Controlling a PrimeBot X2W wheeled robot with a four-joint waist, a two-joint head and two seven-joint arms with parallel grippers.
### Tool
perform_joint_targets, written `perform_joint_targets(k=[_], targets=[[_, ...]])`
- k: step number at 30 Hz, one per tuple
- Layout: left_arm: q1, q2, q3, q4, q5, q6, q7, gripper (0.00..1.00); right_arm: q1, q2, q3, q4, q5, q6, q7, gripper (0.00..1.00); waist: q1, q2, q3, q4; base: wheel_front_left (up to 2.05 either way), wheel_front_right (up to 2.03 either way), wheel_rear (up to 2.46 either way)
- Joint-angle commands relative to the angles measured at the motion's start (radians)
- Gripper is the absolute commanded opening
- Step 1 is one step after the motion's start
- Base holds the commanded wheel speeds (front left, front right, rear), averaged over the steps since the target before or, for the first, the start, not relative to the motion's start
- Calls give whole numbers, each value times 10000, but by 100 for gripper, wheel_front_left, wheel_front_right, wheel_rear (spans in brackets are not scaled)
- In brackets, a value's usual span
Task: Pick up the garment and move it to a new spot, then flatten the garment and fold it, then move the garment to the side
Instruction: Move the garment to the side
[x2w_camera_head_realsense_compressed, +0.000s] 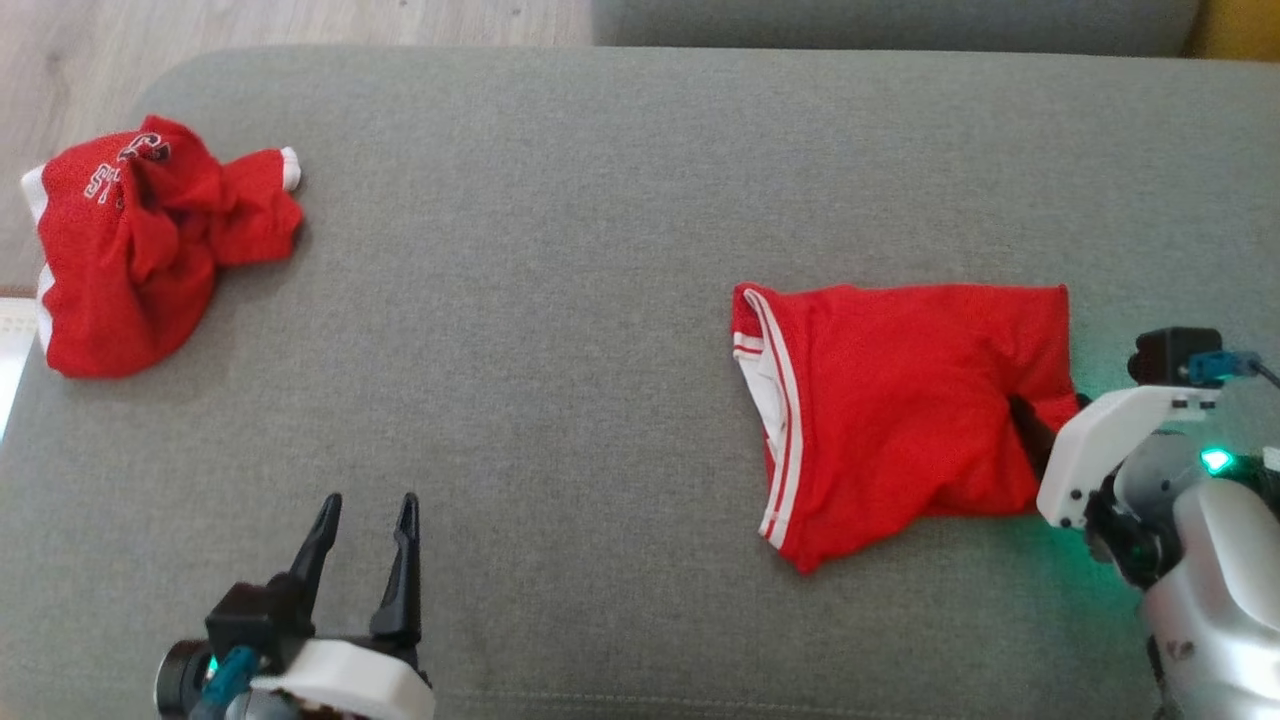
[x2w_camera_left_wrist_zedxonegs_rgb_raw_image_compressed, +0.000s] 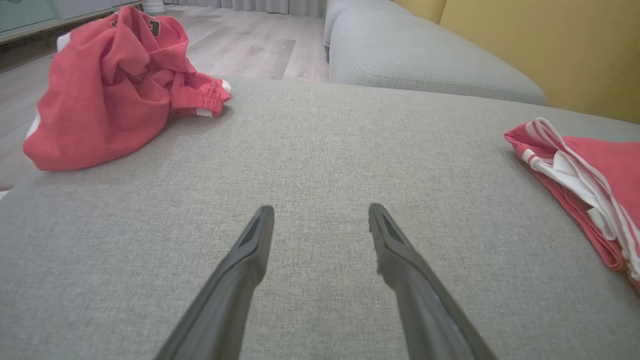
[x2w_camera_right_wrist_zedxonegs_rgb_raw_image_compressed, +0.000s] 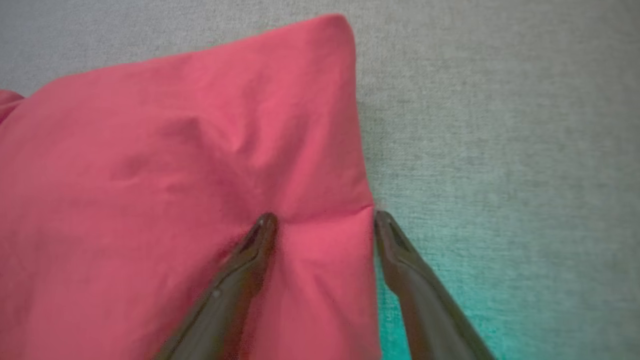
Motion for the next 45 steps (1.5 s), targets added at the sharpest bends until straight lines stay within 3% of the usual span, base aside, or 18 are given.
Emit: perform_joint_targets(k=[1, 2, 4, 9, 14, 18, 24, 30, 35, 36, 37, 38, 39, 45], targets=[[-488, -24, 299, -286, 39, 5, -124, 100, -395, -16, 264, -119, 179, -7, 19, 100, -1, 0, 57, 37, 0, 0, 0], [-501, -24, 282, -295, 37, 20, -124, 100, -469, 19, 264, -25, 363, -7, 1, 100, -1, 0, 84, 34, 0, 0, 0], [-553, -24, 234, -343, 23, 57, -124, 100, -660, 16, 266, 78, 645, -7, -106, 0, -1, 0, 158, -33, 0, 0, 0], [-647, -24, 186, -640, -27, 125, -124, 100, -1361, -102, 482, -11, 906, -7, -646, 0, -1, 0, 427, -725, 0, 0, 0], [-1019, -24, -26, -997, 125, 58, -124, 100, -2347, -567, 698, 24, 373, -7, -1369, 0, -1, 0, 1053, -1577, 0, 0, 0], [-1578, -24, -228, -1256, 358, -63, -124, 100, -3395, -1011, 219, 454, -241, -7, -2045, 0, -1, 0, 1812, -1900, 0, 0, 0], [-2138, -5, -560, -1612, 699, -212, -124, 100, -4944, -2025, -1747, 1333, -1467, -7, -3016, 0, -1, 0, 3002, -1802, 0, 0, 0], [-2015, 177, -353, -2020, 808, -90, -124, 100, -5969, -3297, -3726, 2214, -2775, -7, -3599, 0, -1, 0, 3858, -1551, 0, 0, 0], [-1799, 310, -189, -2226, 809, -29, -124, 100, -6354, -3723, -4853, 2810, -4153, -7, -3805, 0, -1, 0, 4034, -1509, 0, 0, 0], [-1780, 325, -166, -2248, 805, -22, -124, 100, -6400, -3733, -5051, 2869, -4445, -7, -3853, 4, -1, 0, 4040, -1518, 0, 0, 0], [-1788, 327, -148, -2269, 807, -6, -124, 100, -6457, -3709, -5274, 2873, -4732, -7, -3968, 44, -1, 0, 4042, -1532, 0, 0, 0], [-1788, 327, -148, -2269, 807, -6, -124, 100, -6457, -3709, -5274, 2873, -4732, -7, -3968, 44, -1, 0, 4042, -1532, 0, 0, 0], [-1814, 325, -141, -2289, 815, 10, -124, 100, -6488, -3672, -5499, 2858, -5052, -7, -4072, 100, -1, 0, 4021, -1554, 0, 0, 0], [-1910, 263, -135, -2246, 738, 97, -124, 100, -6317, -3012, -6452, 2459, -6901, -7, -4718, 100, -1, 0, 3425, -1699, 0, 0, 0]])
